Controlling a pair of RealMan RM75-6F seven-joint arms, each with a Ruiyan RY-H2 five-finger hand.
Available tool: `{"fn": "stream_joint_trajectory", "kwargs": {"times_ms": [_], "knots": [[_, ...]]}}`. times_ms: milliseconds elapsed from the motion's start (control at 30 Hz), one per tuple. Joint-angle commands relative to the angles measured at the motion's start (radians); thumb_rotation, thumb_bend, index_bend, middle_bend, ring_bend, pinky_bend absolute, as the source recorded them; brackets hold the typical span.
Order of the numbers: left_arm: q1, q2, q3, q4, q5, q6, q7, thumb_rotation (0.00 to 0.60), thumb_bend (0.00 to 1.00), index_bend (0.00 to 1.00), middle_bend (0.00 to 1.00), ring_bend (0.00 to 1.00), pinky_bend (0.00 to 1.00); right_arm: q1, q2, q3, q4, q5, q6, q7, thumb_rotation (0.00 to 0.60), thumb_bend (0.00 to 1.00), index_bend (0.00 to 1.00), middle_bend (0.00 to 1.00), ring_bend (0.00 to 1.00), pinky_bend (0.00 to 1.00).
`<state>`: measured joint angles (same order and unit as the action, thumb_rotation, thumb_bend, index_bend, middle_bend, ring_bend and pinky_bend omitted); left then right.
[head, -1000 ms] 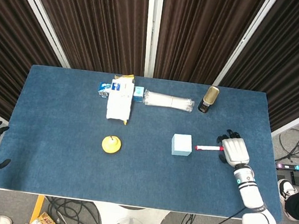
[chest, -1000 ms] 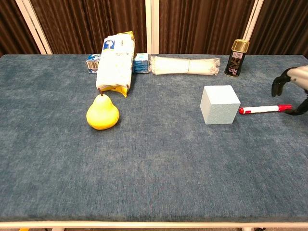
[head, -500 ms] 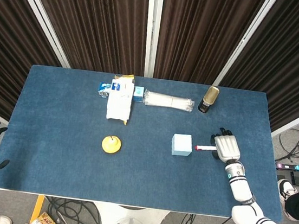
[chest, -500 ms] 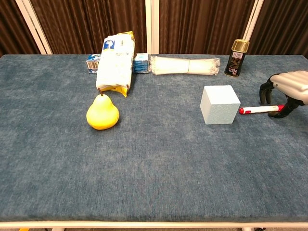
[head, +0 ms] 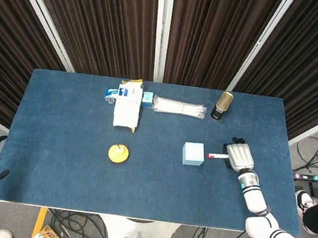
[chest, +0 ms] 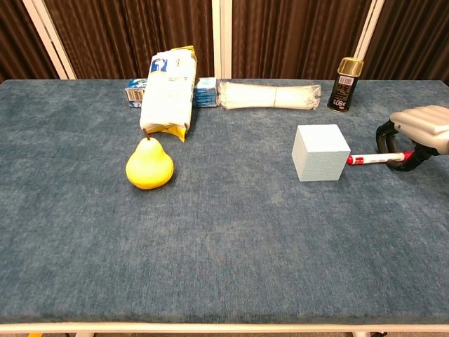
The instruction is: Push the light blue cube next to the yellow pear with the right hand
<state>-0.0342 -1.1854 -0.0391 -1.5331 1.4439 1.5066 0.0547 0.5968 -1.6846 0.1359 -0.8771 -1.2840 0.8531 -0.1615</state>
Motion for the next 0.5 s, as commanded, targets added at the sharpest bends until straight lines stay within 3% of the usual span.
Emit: {"fn": "stream_joint_trajectory", "kwargs": {"times_ms": [33,333,500], "knots": [[0.0,0.0,-0.001,-0.001,0.001,0.001,0.001,0.6,0.1,0.22,0.2,0.12,0.18,-0.007,0.02,-0.001,-0.019,-0.007,0.018,0.01,0.6,0.34,0.58,0.53,0.18,0.21],[-0.011,0.006,-0.007,-0.017,0.016,0.001,0.017,0.6,0.1,0.22,0.2,0.12,0.18,-0.035,0.153,-0.001,-0.14,-0.004,0.039,0.035,0.6,0.34,0.58,0.54,0.18,0.21],[-0.011,0.011,-0.006,-0.027,0.018,0.003,0.026,0.6,0.1,0.22,0.2,0.12,0.18,-0.027,0.164,0.002,-0.173,0.004,0.024,0.037,0.6,0.34,0.58,0.54,0.18,0.21]]}}
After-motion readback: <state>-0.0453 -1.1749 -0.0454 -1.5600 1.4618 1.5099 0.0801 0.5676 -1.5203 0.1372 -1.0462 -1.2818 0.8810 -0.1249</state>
